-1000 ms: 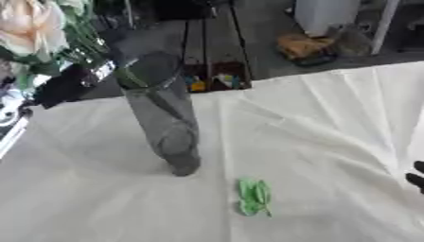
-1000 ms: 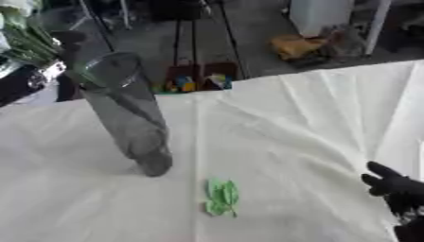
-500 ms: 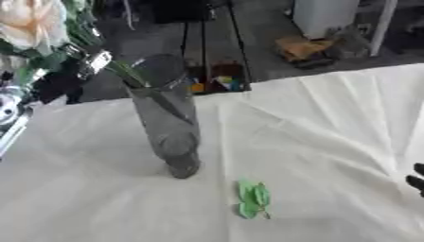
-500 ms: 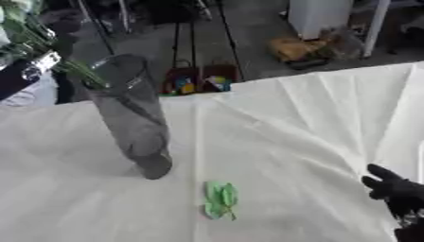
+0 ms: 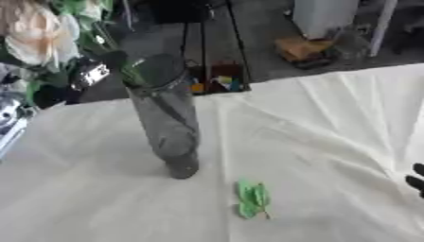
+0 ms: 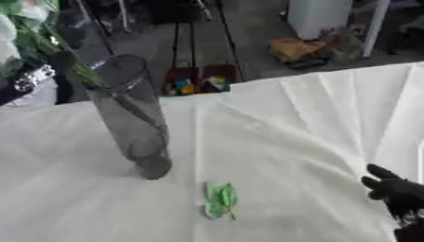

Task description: Arrange flowers into the vase.

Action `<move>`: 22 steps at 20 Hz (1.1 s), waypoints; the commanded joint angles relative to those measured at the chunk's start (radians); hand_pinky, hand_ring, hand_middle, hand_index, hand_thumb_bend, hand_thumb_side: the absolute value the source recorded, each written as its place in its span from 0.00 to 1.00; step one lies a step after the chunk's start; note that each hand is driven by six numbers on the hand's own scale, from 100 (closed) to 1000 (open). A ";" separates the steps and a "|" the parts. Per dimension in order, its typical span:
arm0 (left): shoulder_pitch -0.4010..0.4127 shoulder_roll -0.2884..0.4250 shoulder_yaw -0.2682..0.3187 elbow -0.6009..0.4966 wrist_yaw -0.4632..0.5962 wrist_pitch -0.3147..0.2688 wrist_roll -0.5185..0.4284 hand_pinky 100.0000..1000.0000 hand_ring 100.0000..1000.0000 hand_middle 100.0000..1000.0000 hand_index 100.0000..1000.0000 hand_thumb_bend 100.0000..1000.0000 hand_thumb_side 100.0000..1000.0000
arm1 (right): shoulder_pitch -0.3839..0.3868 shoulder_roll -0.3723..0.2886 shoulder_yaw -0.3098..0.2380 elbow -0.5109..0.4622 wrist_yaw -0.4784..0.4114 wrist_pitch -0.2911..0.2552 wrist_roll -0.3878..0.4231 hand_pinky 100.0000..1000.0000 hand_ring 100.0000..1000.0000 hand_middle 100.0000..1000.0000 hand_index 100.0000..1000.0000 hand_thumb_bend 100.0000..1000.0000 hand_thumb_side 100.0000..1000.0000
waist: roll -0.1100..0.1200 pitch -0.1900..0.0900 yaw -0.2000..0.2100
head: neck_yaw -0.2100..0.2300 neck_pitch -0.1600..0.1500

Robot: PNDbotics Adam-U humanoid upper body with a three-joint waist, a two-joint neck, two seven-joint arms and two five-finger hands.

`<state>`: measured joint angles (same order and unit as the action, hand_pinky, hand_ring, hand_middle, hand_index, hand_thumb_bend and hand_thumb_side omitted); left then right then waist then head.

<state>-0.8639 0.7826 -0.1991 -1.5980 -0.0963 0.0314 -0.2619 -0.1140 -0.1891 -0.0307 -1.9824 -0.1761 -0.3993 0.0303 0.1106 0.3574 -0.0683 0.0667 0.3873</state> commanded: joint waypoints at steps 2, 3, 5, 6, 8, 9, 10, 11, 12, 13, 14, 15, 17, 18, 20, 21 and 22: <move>-0.015 0.027 0.013 -0.004 0.001 -0.010 -0.006 0.89 0.99 1.00 1.00 0.43 1.00 | -0.006 -0.003 -0.006 -0.018 0.006 0.006 0.000 0.82 0.85 0.47 0.66 0.00 1.00 | -0.001 -0.018 -0.001 | -0.003 -0.011; -0.015 0.028 0.013 -0.005 0.000 -0.011 -0.008 0.89 0.99 1.00 1.00 0.43 1.00 | -0.007 -0.003 -0.006 -0.018 0.006 0.007 -0.001 0.82 0.85 0.46 0.66 0.00 1.00 | 0.000 -0.018 -0.001 | -0.003 -0.011; -0.011 0.032 0.012 -0.006 -0.007 -0.013 -0.014 0.89 0.99 1.00 1.00 0.42 1.00 | -0.008 -0.003 -0.007 -0.018 0.006 0.010 -0.001 0.82 0.85 0.46 0.66 0.00 1.00 | 0.001 -0.017 0.000 | -0.004 -0.011; -0.009 0.034 0.013 -0.006 -0.011 -0.013 -0.016 0.89 0.99 1.00 1.00 0.41 1.00 | -0.008 -0.004 -0.007 -0.018 0.006 0.011 -0.001 0.82 0.85 0.46 0.66 0.00 1.00 | 0.001 -0.017 0.000 | -0.004 -0.011; -0.005 0.037 0.013 -0.006 -0.017 -0.017 -0.022 0.90 1.00 1.00 1.00 0.42 1.00 | -0.008 -0.004 -0.007 -0.018 0.006 0.012 -0.001 0.82 0.85 0.46 0.66 0.00 1.00 | 0.002 -0.017 0.001 | -0.005 -0.012; -0.002 0.040 0.014 -0.007 -0.023 -0.020 -0.025 0.90 1.00 1.00 1.00 0.42 1.00 | -0.009 -0.003 -0.007 -0.018 0.007 0.013 -0.001 0.82 0.85 0.46 0.66 0.00 1.00 | 0.002 -0.016 0.001 | -0.005 -0.012; 0.001 0.043 0.013 -0.009 -0.029 -0.025 -0.030 0.91 1.00 1.00 1.00 0.42 1.00 | -0.009 -0.003 -0.008 -0.018 0.007 0.013 -0.001 0.82 0.85 0.46 0.66 0.00 1.00 | 0.002 -0.016 0.001 | -0.006 -0.012; 0.004 0.045 0.013 -0.011 -0.035 -0.029 -0.035 0.91 1.00 1.00 1.00 0.43 1.00 | -0.009 -0.004 -0.008 -0.018 0.007 0.013 -0.001 0.82 0.85 0.46 0.66 0.00 1.00 | 0.001 -0.016 0.001 | -0.006 -0.013; 0.006 0.047 0.013 -0.013 -0.040 -0.034 -0.040 0.91 1.00 1.00 1.00 0.44 1.00 | -0.009 -0.004 -0.008 -0.018 0.008 0.013 -0.001 0.82 0.85 0.46 0.66 0.00 1.00 | 0.001 -0.016 0.002 | -0.007 -0.013; 0.009 0.048 0.014 -0.014 -0.045 -0.039 -0.045 0.91 1.00 1.00 1.00 0.44 1.00 | -0.009 -0.003 -0.008 -0.018 0.009 0.014 -0.001 0.82 0.85 0.46 0.66 0.00 1.00 | 0.001 -0.016 0.002 | -0.007 -0.014; 0.011 0.050 0.014 -0.016 -0.050 -0.045 -0.051 0.92 1.00 1.00 1.00 0.45 1.00 | -0.009 -0.003 -0.008 -0.018 0.009 0.014 -0.001 0.82 0.85 0.46 0.66 0.00 1.00 | 0.001 -0.015 0.002 | -0.008 -0.014; 0.013 0.052 0.016 -0.018 -0.055 -0.050 -0.057 0.92 1.00 1.00 1.00 0.45 1.00 | -0.009 -0.003 -0.007 -0.018 0.009 0.014 0.000 0.82 0.85 0.46 0.66 0.00 1.00 | 0.000 -0.015 0.002 | -0.008 -0.014; 0.019 0.057 0.020 -0.020 -0.062 -0.058 -0.065 0.92 1.00 1.00 1.00 0.46 1.00 | -0.009 -0.003 -0.008 -0.018 0.010 0.014 -0.001 0.82 0.85 0.46 0.66 0.00 1.00 | 0.000 -0.015 0.003 | -0.008 -0.013; 0.022 0.059 0.022 -0.020 -0.063 -0.061 -0.067 0.92 1.00 1.00 1.00 0.46 1.00 | -0.009 -0.003 -0.008 -0.018 0.011 0.015 -0.001 0.82 0.85 0.46 0.66 0.00 1.00 | 0.000 -0.014 0.004 | -0.009 -0.013; 0.027 0.063 0.026 -0.021 -0.063 -0.065 -0.071 0.93 1.00 1.00 1.00 0.46 1.00 | -0.010 -0.003 -0.008 -0.018 0.012 0.016 -0.001 0.82 0.85 0.46 0.66 0.00 1.00 | 0.000 -0.013 0.005 | -0.010 -0.013; 0.030 0.065 0.027 -0.021 -0.061 -0.068 -0.073 0.93 1.00 1.00 1.00 0.46 1.00 | -0.010 -0.003 -0.007 -0.018 0.012 0.016 0.000 0.82 0.85 0.46 0.66 0.00 1.00 | 0.000 -0.013 0.005 | -0.010 -0.013; 0.032 0.067 0.028 -0.022 -0.059 -0.069 -0.074 0.93 1.00 1.00 1.00 0.46 1.00 | -0.010 -0.003 -0.007 -0.018 0.012 0.016 0.000 0.82 0.85 0.46 0.66 0.00 1.00 | 0.000 -0.013 0.006 | -0.010 -0.014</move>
<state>-0.8214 0.8057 -0.1913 -1.6055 -0.1541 -0.0342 -0.3332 -0.1152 -0.1889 -0.0312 -1.9824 -0.1693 -0.3846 0.0314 0.1148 0.3606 -0.0653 0.0589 0.3849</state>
